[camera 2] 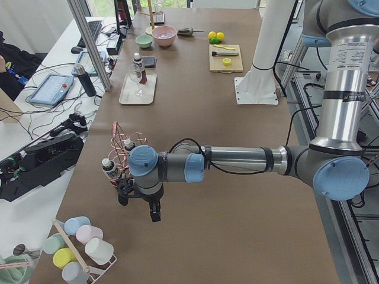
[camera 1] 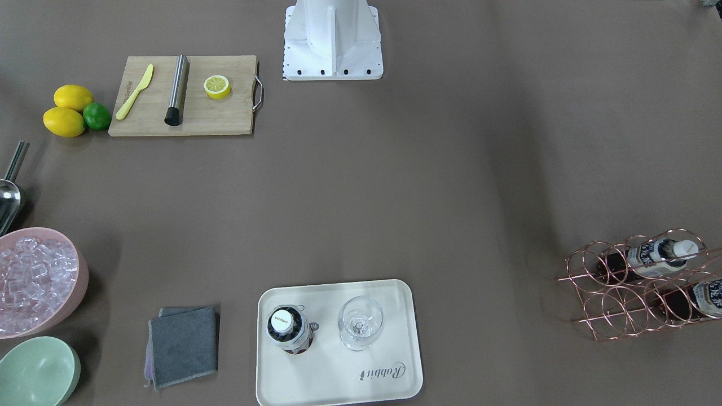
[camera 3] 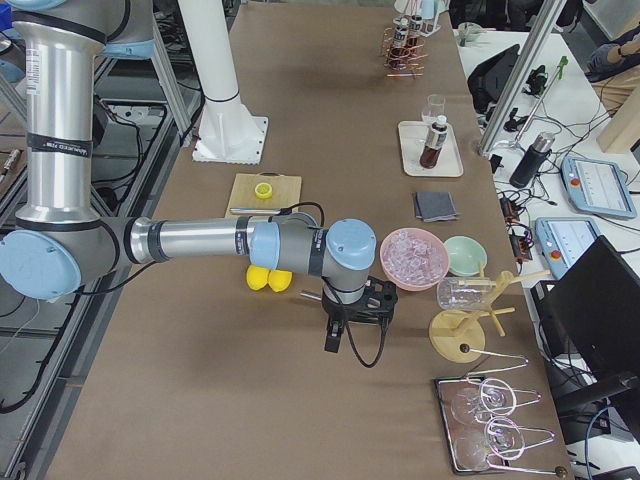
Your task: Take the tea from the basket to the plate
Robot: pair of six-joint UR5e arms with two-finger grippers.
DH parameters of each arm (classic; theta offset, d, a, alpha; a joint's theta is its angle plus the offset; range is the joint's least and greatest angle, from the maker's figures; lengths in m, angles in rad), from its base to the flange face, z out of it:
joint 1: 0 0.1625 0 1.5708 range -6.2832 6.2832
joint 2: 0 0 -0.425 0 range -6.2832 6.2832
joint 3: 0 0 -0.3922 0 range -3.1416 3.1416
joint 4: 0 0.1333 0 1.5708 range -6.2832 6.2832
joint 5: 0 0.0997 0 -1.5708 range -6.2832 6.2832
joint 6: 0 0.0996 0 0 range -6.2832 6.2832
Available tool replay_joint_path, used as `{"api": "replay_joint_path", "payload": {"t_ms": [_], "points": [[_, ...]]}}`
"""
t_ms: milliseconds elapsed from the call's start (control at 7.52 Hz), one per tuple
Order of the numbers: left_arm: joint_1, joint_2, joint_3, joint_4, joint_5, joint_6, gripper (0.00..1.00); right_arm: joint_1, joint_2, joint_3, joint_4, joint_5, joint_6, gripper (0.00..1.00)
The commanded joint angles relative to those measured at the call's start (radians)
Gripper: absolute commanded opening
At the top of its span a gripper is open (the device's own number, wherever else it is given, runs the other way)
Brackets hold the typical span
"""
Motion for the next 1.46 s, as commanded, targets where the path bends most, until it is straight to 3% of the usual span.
{"api": "replay_joint_path", "payload": {"t_ms": [0,266,1330], "points": [[-0.019,0.067,-0.059,-0.009,-0.029,0.0,0.98,0.009,-0.006,0.002,0.0,0.007,-0.025,1.0],[-0.018,0.071,-0.061,-0.009,-0.026,-0.001,0.98,0.023,-0.012,0.004,0.0,0.008,-0.119,1.0],[-0.015,0.068,-0.055,-0.007,-0.019,-0.012,0.98,0.023,-0.015,-0.001,0.0,0.007,-0.116,1.0]]}}
